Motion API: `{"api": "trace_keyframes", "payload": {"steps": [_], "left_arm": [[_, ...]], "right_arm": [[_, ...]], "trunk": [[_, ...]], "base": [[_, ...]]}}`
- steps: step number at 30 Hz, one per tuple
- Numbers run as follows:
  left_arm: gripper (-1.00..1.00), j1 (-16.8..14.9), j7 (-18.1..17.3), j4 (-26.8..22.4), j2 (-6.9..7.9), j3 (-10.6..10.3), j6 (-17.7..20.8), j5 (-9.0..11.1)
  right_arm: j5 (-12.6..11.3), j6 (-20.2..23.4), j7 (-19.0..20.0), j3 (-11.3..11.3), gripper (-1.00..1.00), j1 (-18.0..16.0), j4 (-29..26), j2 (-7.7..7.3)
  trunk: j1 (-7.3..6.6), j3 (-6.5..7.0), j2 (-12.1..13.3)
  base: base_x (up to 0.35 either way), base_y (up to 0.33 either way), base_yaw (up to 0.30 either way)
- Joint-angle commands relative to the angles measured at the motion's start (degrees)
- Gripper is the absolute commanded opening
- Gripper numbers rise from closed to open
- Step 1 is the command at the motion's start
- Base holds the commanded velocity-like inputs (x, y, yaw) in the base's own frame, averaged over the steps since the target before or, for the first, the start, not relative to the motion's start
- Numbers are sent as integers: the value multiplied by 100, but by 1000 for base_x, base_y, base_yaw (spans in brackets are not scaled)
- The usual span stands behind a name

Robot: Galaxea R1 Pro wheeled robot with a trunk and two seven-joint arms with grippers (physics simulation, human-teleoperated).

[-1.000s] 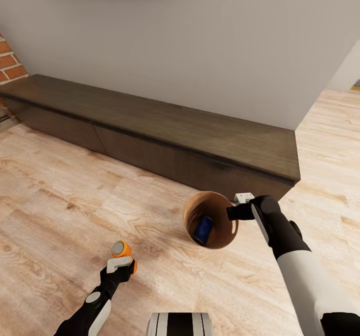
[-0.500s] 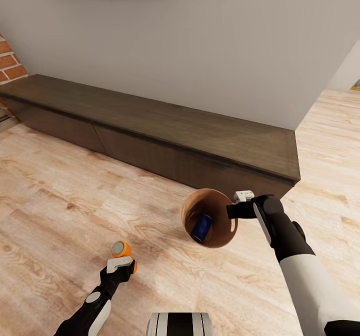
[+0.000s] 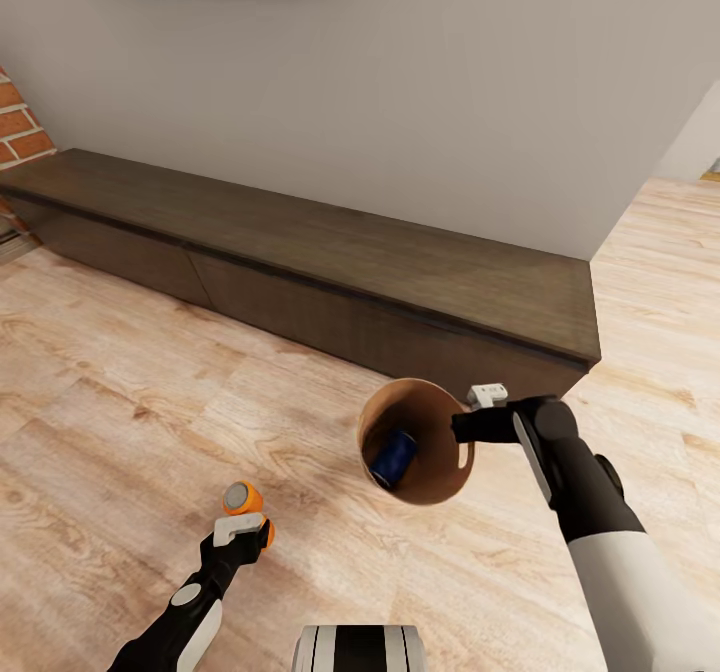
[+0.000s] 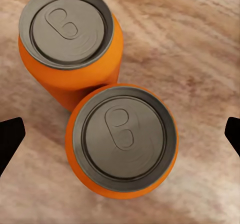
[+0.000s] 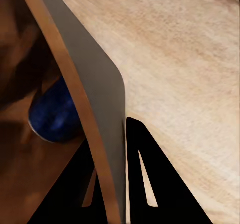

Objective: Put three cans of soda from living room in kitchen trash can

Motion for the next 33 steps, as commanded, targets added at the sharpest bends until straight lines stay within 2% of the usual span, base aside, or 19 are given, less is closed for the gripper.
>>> {"api": "trace_keyframes", "payload": {"steps": [1,8,33], "left_arm": [[100,0,0,0,1,0,0,0],[100,0,0,0,1,-1,0,-1],[100,0,6,0,-3,-1,0,-9]], "right_arm": [[-86,15,62,-2,-100,7,-12,-1],[-90,15,189,-1,-100,42,-108,-5],[-84,15,204,16,-100,58,-257,-6]], "trunk": [[0,0,0],[0,0,0],[0,0,0]], "base": [[0,0,0],[0,0,0],[0,0,0]]}}
